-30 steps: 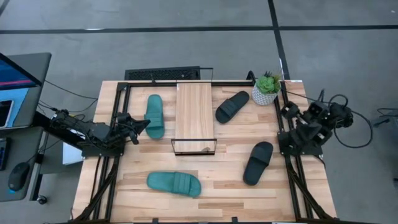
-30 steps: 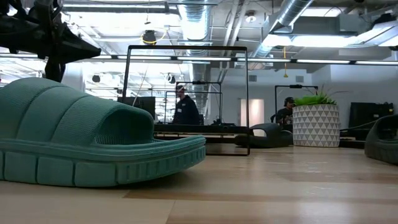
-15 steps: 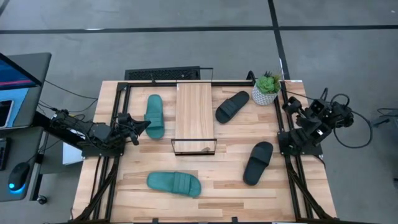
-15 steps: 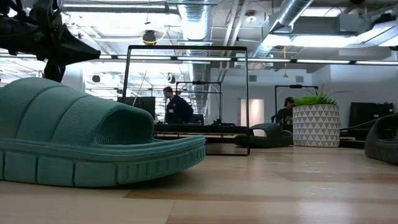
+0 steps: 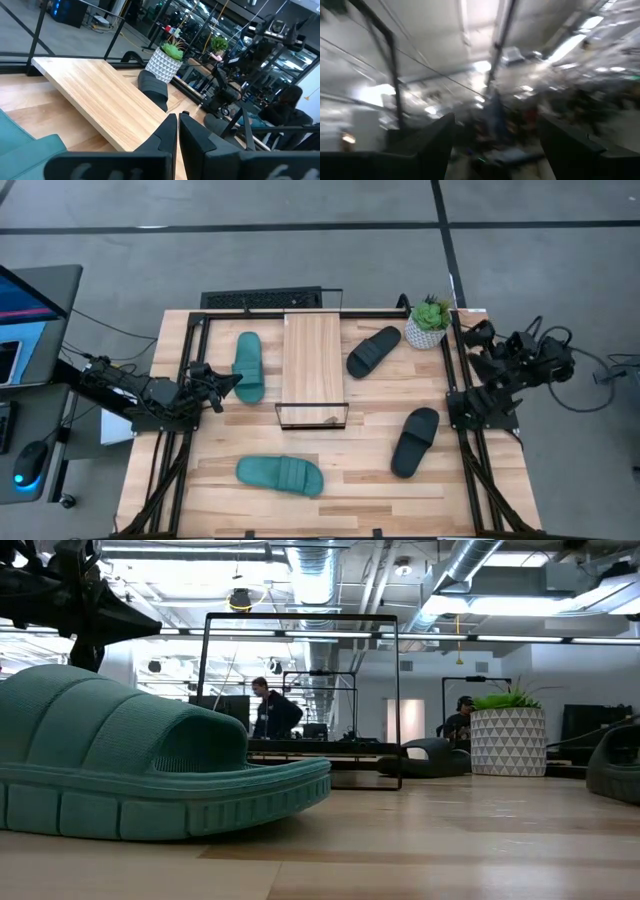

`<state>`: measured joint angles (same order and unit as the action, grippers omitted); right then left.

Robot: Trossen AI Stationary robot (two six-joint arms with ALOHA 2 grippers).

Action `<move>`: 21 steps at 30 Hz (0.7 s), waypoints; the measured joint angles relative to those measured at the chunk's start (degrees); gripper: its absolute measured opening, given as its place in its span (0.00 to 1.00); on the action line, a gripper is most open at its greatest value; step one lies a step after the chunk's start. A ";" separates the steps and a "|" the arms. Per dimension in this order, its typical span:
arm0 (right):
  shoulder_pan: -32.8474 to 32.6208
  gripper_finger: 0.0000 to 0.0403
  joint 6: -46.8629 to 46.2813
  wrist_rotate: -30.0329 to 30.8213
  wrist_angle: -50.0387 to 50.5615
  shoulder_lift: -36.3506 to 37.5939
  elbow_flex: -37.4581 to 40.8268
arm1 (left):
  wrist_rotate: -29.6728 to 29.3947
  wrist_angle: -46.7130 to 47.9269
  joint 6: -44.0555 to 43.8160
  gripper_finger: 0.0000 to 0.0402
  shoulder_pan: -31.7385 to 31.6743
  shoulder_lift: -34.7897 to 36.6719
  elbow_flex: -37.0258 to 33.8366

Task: Pick and place slides into the shelf
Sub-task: Put the bottom black slides on the shelf

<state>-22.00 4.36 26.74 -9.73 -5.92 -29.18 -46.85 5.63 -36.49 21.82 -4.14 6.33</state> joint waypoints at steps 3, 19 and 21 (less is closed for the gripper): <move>0.02 0.67 0.07 7.72 11.12 -5.14 -5.07 | 0.00 0.02 0.00 0.02 -0.02 0.00 0.00; 0.02 0.67 -20.57 30.51 37.12 -31.50 -16.16 | 0.00 0.09 0.00 0.02 -0.01 0.00 0.00; 0.01 0.67 -24.37 30.49 38.97 -32.87 -16.18 | 0.00 0.11 0.00 0.02 0.00 0.00 0.00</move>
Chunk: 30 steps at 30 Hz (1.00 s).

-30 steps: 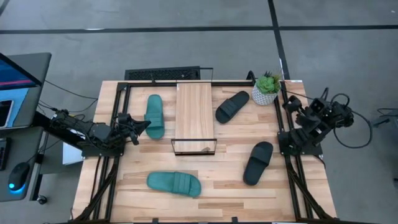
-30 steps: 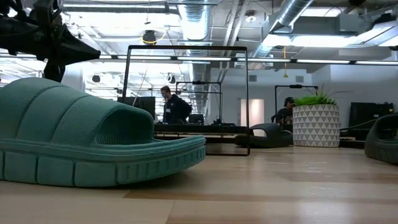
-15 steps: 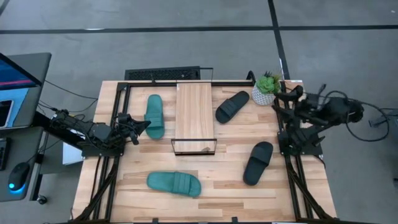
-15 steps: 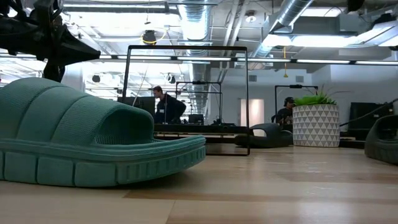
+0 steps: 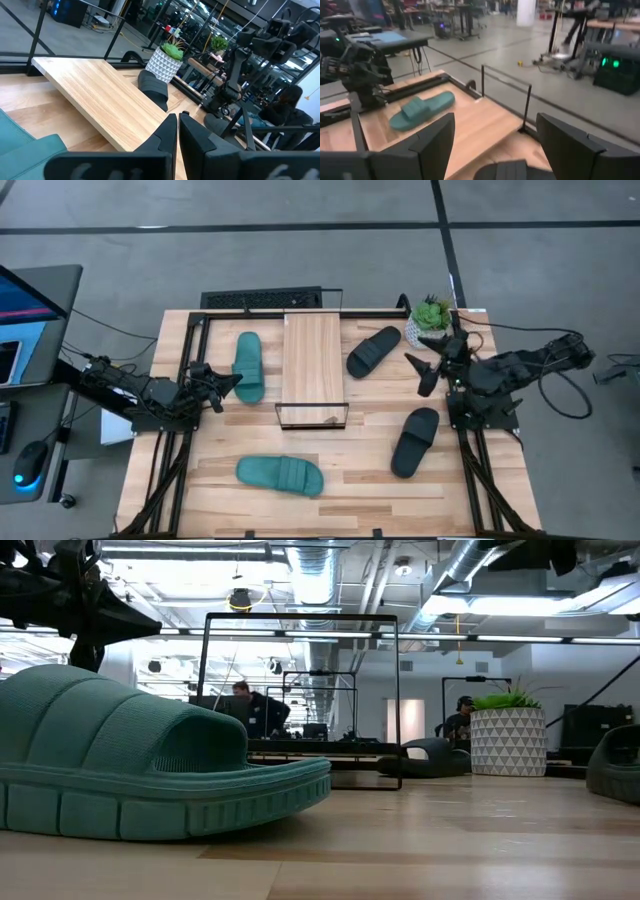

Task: Pick and place slides into the shelf
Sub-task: Put the bottom black slides on the shelf

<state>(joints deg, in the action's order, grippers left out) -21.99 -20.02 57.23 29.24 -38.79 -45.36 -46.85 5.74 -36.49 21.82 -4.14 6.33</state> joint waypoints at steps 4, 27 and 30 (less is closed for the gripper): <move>-0.01 0.67 -7.24 -0.37 3.46 -3.45 0.00 | 0.07 0.00 0.04 0.02 -0.01 0.00 0.02; 0.01 0.67 -21.15 -9.50 5.08 -17.29 0.00 | 4.55 0.04 1.55 0.02 0.00 0.01 0.02; 0.01 0.67 -22.64 -10.61 5.07 -17.83 0.00 | 4.55 0.04 1.55 0.02 0.00 0.01 0.02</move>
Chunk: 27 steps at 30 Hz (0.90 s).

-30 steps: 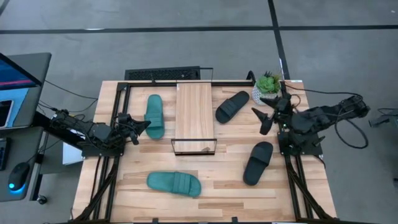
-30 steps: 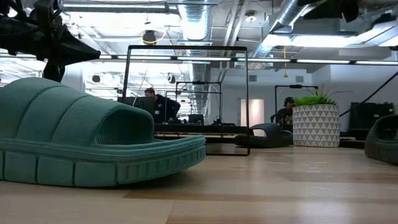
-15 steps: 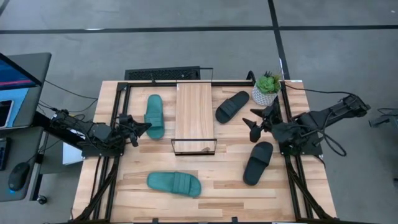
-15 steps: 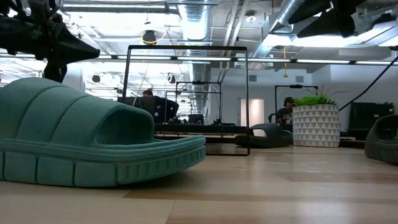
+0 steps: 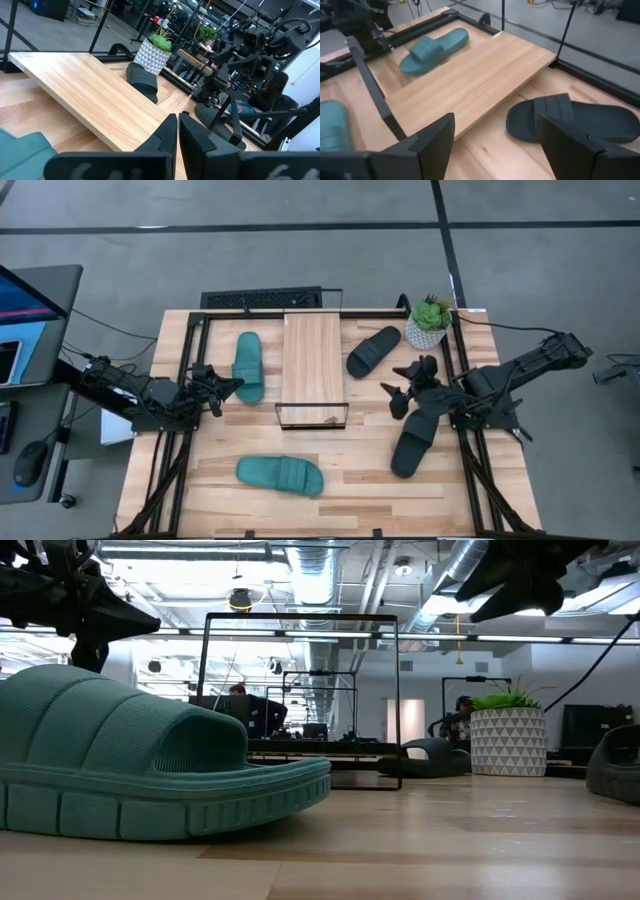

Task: Pick and place slides into the shelf
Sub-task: Put the bottom black slides on the shelf

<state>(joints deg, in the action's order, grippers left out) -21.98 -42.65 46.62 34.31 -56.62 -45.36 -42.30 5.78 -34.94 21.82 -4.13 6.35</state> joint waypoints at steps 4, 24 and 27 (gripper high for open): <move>-0.02 0.67 0.00 -1.05 0.00 0.00 0.00 | 0.00 0.00 0.02 0.02 0.00 -0.01 0.00; -0.05 0.67 -9.93 -25.53 38.12 8.03 0.00 | -0.28 -0.15 -1.85 0.02 0.00 -0.01 0.00; -0.05 0.67 -9.70 -34.49 39.33 9.67 0.00 | -0.39 -0.15 -2.25 0.02 0.00 -0.01 0.00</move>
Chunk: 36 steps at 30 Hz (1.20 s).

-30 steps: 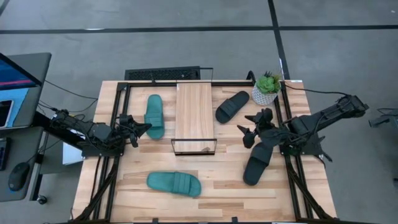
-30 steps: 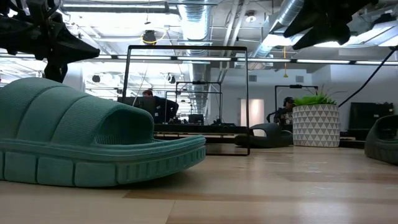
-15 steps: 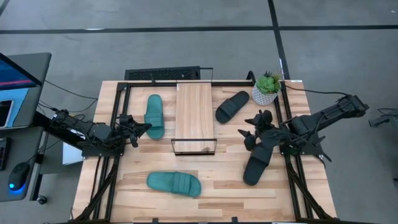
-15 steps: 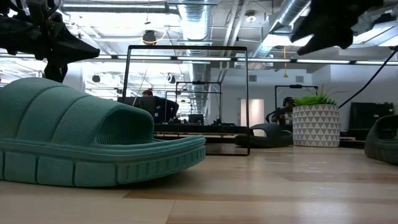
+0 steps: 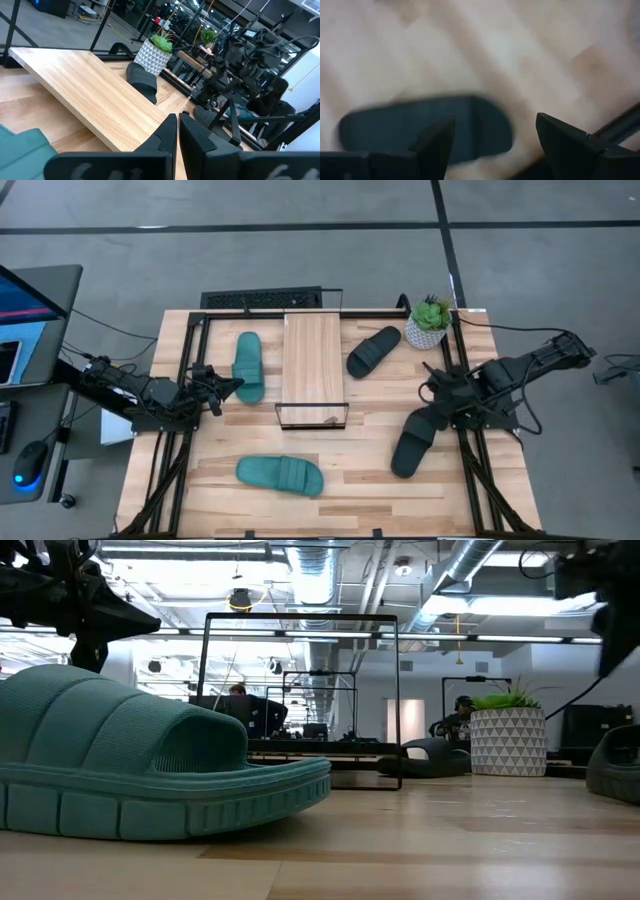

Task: Pick and place slides into the shelf
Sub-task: Put the bottom black slides on the shelf

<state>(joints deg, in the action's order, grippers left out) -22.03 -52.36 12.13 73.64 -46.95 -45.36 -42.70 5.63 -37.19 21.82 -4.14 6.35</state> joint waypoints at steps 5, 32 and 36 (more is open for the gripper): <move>-0.08 0.67 1.32 -12.92 -0.43 1.33 0.00 | -0.25 0.00 -0.09 0.02 0.00 0.00 0.00; 0.10 0.67 5.06 -9.04 -4.83 0.04 4.10 | -3.15 0.02 -0.94 0.02 -0.01 0.01 0.00; 0.10 0.67 5.86 -9.26 -6.26 -2.20 5.42 | -3.15 0.00 -1.21 0.02 0.00 0.00 0.00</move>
<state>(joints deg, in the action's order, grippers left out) -21.93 -46.50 2.87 67.38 -49.15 -39.94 -45.84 5.63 -38.40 21.82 -4.14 6.35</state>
